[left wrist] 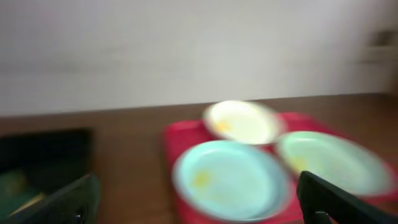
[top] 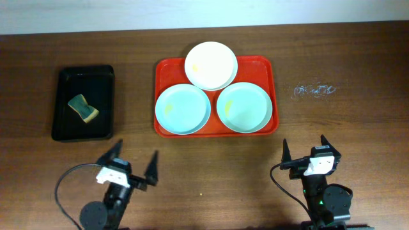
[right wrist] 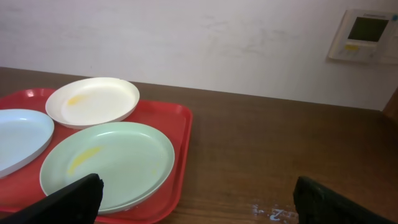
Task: Clean dirty plates on tray and stack at the side
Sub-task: 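Reach the left gripper to the black tray and grasp the sponge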
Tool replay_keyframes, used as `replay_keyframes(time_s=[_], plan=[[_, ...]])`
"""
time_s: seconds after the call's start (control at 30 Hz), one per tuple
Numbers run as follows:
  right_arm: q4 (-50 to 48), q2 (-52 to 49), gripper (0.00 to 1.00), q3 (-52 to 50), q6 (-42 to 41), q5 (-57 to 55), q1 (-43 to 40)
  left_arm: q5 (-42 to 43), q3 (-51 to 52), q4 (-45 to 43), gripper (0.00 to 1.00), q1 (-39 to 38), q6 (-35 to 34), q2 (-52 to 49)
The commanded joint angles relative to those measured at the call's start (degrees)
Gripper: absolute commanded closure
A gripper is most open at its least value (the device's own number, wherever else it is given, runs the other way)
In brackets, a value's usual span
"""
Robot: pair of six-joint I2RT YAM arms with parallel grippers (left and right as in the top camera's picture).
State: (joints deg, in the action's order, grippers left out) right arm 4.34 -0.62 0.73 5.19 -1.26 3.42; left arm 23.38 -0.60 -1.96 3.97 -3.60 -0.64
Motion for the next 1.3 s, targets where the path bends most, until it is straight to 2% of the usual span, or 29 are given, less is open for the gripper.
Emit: replay_keyframes(time_s=[0.0,0.07,0.1,0.17,0.27,0.33,0.4,0.47,0.5,0.53,0.6,0.67,0.73,0.77,0.8,0.87,0.93,1.0,1.07,1.17,1.27], plan=[[0.3,0.4,0.01,-0.4,0.4,-0.3,0.3,25.2,0.0,-11.8,0.00,-0.2,-1.1,0.3],[0.3,0.4,0.02,-0.4,0.4,-0.3,0.3,25.0,-0.1,-29.8,0.01,-0.2,-1.2,0.3],[0.3,0.4,0.01,-0.4,0.4,-0.3,0.3,22.3,-1.1,-33.6,0.01,-0.2,-1.2,0.3],[0.3,0.4,0.01,-0.4,0.4,-0.3,0.3,18.8,-3.6,-32.2,0.01,-0.2,-1.1,0.2],[0.3,0.4,0.01,-0.4,0.4,-0.3,0.3,12.7,-11.1,-24.6,0.00,-0.2,-1.1,-3.1],[0.3,0.4,0.01,-0.4,0.4,-0.3,0.3,8.5,-19.2,-15.3,0.01,-0.2,-0.7,-9.0],[0.3,0.4,0.01,-0.4,0.4,-0.3,0.3,6.4,-30.7,-1.1,0.01,-0.2,0.5,-19.0],[0.3,0.4,0.01,-0.4,0.4,-0.3,0.3,12.8,-40.7,7.6,0.01,-0.2,3.4,-29.6],[0.3,0.4,0.01,-0.4,0.4,-0.3,0.3,19.8,-45.7,10.2,0.01,-0.2,3.4,-35.2],[0.3,0.4,0.01,-0.4,0.4,-0.3,0.3,22.8,-49.1,10.3,0.01,-0.2,3.4,-40.1],[0.3,0.4,0.01,-0.4,0.4,-0.3,0.3,21.1,-53.2,10.9,0.01,-0.2,3.4,-45.4],[0.3,0.4,0.01,-0.4,0.4,-0.3,0.3,11.6,-58.8,16.4,0.01,-0.2,1.5,-50.8],[0.3,0.4,0.01,-0.4,0.4,-0.3,0.3,-4.3,-67.9,28.7,0.01,-0.2,-1.3,-57.3],[0.3,0.4,0.01,-0.4,0.4,-0.3,0.3,-10.0,-73.2,35.1,0.01,-0.2,-1.3,-61.3],[0.3,0.4,0.01,-0.4,0.4,-0.3,0.3,-12.3,-79.0,40.9,0.01,-0.2,0.2,-65.9],[0.3,0.4,0.01,-0.4,0.4,-0.3,0.3,-12.3,-84.8,45.0,0.01,-0.2,0.7,-71.6],[0.3,0.4,0.01,-0.4,0.4,-0.3,0.3,-14.5,-86.4,44.7,0.01,0.2,0.8,-75.3],[0.3,0.4,0.01,-0.4,0.4,-0.3,0.3,-22.3,-88.1,46.4,0.01,1.8,-5.7,-79.5],[0.3,0.4,0.01,-0.4,0.4,-0.3,0.3,-25.8,-90.9,50.1,0.01,4.2,-8.8,-84.0],[0.3,0.4,0.01,-0.4,0.4,-0.3,0.3,-26.0,-97.2,56.3,0.01,9.6,-10.6,-93.5],[0.3,0.4,0.01,-0.4,0.4,-0.3,0.3,-25.8,-98.8,54.7,0.01,13.9,-11.6,-100.7]])
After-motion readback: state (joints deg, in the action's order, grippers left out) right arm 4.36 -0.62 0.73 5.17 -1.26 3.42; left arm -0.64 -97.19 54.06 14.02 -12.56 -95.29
